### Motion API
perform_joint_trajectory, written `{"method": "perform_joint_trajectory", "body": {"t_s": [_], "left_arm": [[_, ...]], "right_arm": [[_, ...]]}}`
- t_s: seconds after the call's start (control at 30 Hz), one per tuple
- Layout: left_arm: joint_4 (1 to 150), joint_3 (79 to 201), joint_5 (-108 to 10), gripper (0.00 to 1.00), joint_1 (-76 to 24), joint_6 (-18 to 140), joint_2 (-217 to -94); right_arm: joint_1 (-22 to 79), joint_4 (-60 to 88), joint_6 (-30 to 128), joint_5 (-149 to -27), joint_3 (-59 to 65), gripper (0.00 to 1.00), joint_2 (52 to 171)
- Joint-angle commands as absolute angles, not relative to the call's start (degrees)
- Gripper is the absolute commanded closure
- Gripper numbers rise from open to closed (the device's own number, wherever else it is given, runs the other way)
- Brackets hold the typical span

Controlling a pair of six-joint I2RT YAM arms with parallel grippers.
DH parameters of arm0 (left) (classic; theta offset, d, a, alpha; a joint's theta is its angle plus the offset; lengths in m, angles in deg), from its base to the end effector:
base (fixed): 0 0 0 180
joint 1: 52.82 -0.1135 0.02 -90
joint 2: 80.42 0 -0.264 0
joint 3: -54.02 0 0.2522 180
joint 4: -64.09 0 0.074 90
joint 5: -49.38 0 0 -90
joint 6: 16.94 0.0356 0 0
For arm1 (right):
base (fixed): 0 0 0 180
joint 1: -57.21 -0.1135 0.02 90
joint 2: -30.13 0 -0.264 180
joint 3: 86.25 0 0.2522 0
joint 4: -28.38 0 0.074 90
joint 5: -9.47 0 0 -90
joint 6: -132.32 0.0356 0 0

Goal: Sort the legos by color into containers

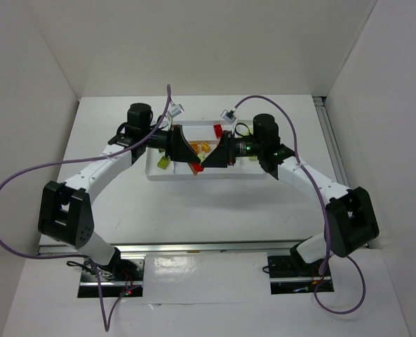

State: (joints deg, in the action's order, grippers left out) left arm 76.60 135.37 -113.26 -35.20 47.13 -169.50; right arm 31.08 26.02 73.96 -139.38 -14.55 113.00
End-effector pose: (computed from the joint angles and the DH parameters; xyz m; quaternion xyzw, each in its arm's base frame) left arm 0.3186 -0.1368 0.3143 0.2899 0.6838 -0.6221 0.2476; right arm 0.2779 0.1703 0.3050 -0.2708 0.6980 0.5983 0.2856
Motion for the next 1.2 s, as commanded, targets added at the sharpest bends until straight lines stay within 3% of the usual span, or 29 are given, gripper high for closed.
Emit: {"method": "perform_joint_trajectory", "body": {"t_s": [0.0,0.13,0.3,0.43,0.6,0.63,0.73,0.77,0.83,1.17], "left_arm": [[79.79,137.48,-113.3,0.67,-34.72,51.79,-170.16],[79.79,137.48,-113.3,0.63,-34.72,51.79,-170.16],[79.79,137.48,-113.83,0.31,-34.72,51.79,-170.16],[79.26,137.48,-114.36,0.31,-34.72,51.79,-170.16],[77.59,137.48,-114.36,0.5,-34.72,50.04,-170.16],[76.98,136.96,-114.36,0.6,-34.72,50.04,-170.16],[76.28,136.95,-113.83,0.74,-35.24,49.51,-169.64],[76.27,136.95,-113.83,0.88,-35.24,48.9,-169.63],[76.27,136.95,-113.83,0.99,-35.24,48.89,-169.63],[77.77,135.9,-113.83,1.0,-36.83,49.95,-169.11]], "right_arm": [[30.58,29.12,73.61,-135.47,-11.84,0.75,111.78],[30.58,29.12,73.61,-135.46,-12.37,0.75,111.78],[31.11,29.65,74.14,-134.93,-12.89,0.75,111.78],[31.63,30.78,75.18,-134.93,-13.51,0.75,111.78],[32.15,30.79,75.71,-134.32,-14.04,0.75,111.78],[32.16,30.79,75.72,-134.32,-14.04,0.75,111.78],[32.16,31.32,75.72,-134.32,-14.04,0.75,111.78],[32.16,30.62,75.72,-134.32,-14.04,0.75,111.78],[32.16,30.01,75.01,-134.32,-14.04,0.76,111.78],[36.2,25.71,73.0,-128.79,-15.71,0.77,109.32]]}}
